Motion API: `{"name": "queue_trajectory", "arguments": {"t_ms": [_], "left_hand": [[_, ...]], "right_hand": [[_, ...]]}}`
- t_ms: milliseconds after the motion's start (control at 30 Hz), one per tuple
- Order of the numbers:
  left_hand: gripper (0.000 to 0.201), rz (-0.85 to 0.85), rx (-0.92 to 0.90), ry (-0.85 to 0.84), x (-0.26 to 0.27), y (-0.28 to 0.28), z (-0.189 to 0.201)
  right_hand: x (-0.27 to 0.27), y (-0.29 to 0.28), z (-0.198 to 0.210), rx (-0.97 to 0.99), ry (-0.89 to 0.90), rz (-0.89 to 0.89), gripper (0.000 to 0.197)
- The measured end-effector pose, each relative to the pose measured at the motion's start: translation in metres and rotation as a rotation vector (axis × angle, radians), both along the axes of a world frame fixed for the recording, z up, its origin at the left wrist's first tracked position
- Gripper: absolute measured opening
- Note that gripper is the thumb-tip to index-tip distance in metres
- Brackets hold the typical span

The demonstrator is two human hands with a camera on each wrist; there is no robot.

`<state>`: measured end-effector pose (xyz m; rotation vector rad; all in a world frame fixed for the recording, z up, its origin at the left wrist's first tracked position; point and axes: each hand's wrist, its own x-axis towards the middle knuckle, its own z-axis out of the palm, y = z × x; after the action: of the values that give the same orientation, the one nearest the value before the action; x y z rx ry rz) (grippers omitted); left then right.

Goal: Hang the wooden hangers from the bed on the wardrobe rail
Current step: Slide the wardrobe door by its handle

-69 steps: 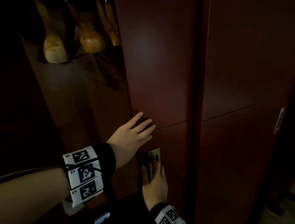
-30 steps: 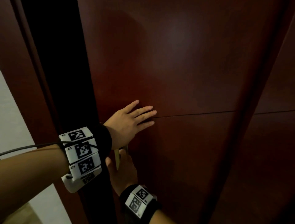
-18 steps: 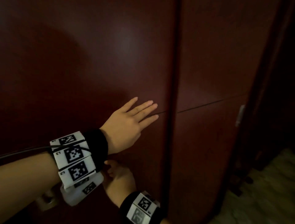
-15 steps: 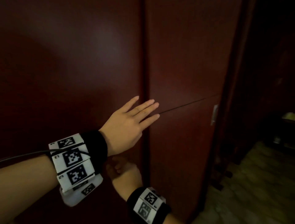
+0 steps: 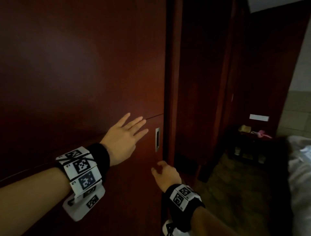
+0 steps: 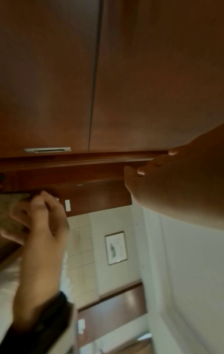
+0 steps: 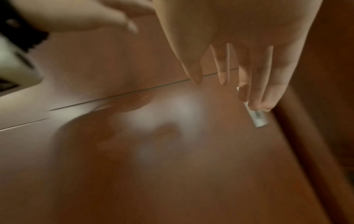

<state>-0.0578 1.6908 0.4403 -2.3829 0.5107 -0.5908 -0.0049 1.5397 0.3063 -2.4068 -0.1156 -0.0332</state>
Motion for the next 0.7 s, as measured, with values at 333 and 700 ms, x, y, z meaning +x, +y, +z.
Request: {"name": "queue_trajectory", "arguments": {"t_ms": [333, 700], "left_hand": [[0.058, 0.134, 0.176, 0.092, 0.161, -0.065, 0.0], [0.058, 0.204, 0.289, 0.156, 0.294, -0.085, 0.011]], "right_hand": [[0.157, -0.046, 0.003, 0.042, 0.016, 0.002, 0.057], [0.298, -0.039, 0.025, 0.035, -0.031, 0.165, 0.069]]}}
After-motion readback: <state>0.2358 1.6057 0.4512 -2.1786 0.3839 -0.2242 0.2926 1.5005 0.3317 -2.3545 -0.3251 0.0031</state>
